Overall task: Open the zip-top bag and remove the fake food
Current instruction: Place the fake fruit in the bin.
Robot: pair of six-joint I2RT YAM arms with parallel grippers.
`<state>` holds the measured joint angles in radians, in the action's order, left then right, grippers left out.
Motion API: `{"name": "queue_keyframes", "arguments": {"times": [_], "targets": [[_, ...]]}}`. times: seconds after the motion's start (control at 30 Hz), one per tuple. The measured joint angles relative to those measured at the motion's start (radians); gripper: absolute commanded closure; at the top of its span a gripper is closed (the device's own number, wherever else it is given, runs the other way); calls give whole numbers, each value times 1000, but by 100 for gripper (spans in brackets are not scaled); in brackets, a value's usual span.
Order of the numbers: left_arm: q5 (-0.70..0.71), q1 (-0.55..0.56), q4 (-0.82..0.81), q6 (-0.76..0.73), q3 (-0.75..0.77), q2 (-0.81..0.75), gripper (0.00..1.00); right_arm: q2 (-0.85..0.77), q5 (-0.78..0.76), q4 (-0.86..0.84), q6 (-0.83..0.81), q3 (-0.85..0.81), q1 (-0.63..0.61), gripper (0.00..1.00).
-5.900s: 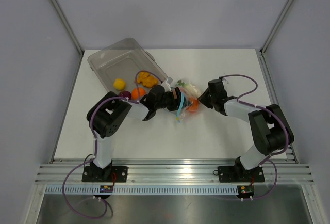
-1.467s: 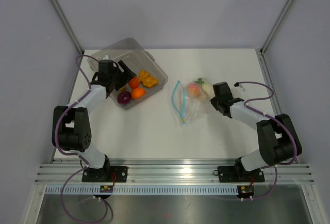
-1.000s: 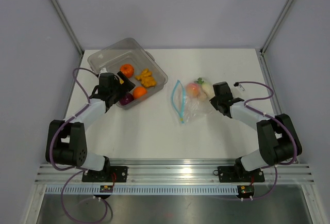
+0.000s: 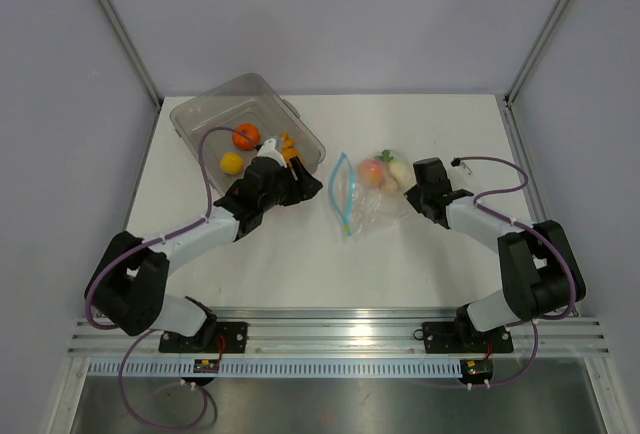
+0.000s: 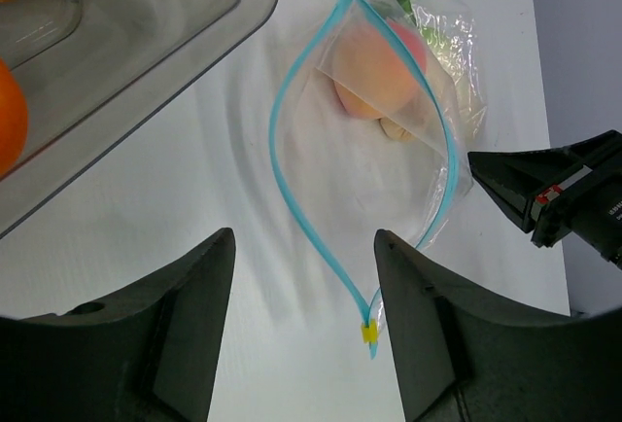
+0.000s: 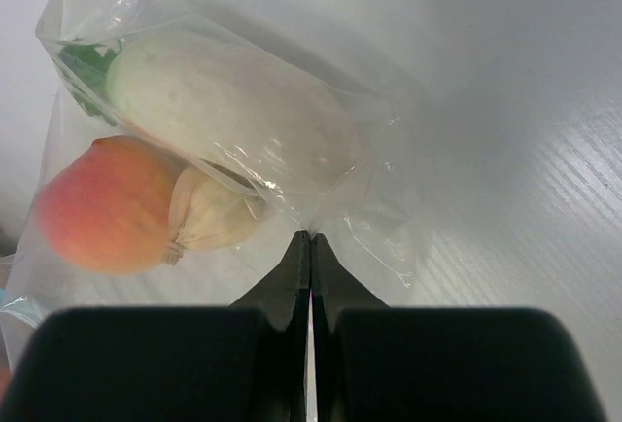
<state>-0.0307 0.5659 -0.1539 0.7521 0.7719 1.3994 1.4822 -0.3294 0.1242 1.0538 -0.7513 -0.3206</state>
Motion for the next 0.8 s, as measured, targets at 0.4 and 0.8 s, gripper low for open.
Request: {"name": "queue_keyframes", "arguments": {"times": [0.4,0.8], "targets": [[-87,5,-37,-3,54,171,46,-59,38,-42,2,55,0,100],[-149,30,-51,-3,123,257,47,-90,59,-80,1,87,-14,100]]}}
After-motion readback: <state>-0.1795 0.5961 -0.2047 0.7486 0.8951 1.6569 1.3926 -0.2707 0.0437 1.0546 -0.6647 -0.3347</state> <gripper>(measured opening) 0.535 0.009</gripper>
